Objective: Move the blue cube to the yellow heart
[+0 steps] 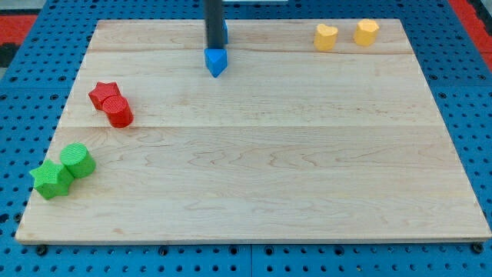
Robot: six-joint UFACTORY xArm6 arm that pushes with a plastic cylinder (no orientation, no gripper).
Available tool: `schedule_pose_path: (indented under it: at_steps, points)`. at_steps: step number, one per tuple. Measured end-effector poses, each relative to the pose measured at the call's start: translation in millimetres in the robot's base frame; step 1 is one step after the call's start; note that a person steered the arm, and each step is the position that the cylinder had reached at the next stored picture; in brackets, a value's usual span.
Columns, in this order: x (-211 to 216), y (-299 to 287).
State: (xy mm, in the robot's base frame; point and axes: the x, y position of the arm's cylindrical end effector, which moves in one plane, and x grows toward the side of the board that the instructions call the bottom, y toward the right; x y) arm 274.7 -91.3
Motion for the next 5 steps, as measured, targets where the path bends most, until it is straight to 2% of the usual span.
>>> schedule_pose_path:
  at_steps: [1,2,4,5]
  points:
    - [-25.8,-39.5]
    - [-57.4,-12.0]
    - [-64.0,133.8]
    - [-60.2,131.2]
